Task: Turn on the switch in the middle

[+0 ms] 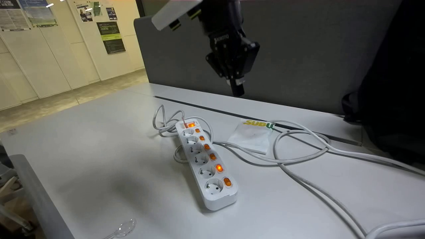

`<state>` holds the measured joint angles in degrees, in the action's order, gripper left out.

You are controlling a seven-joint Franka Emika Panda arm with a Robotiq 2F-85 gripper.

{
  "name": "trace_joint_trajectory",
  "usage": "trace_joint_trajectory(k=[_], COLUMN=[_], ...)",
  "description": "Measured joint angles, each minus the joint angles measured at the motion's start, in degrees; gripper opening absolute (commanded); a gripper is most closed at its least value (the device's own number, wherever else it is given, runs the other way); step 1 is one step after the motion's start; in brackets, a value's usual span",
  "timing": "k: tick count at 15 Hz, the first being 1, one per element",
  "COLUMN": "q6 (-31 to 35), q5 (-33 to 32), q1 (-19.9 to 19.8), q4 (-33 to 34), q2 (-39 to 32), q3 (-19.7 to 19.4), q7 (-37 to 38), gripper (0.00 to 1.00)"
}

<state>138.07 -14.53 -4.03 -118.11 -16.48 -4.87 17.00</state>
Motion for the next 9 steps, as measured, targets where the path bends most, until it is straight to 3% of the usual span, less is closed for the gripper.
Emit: trace_joint_trajectory(k=[5, 9], q6=[-2.24, -3.38], q5=[2.63, 4.50], q1=[3.25, 3.55], q4=[3.93, 5.00], q2=[-7.84, -9.11], q3=[0.26, 0.85], q7=[-0.78, -2.22], gripper=[0.01, 0.00])
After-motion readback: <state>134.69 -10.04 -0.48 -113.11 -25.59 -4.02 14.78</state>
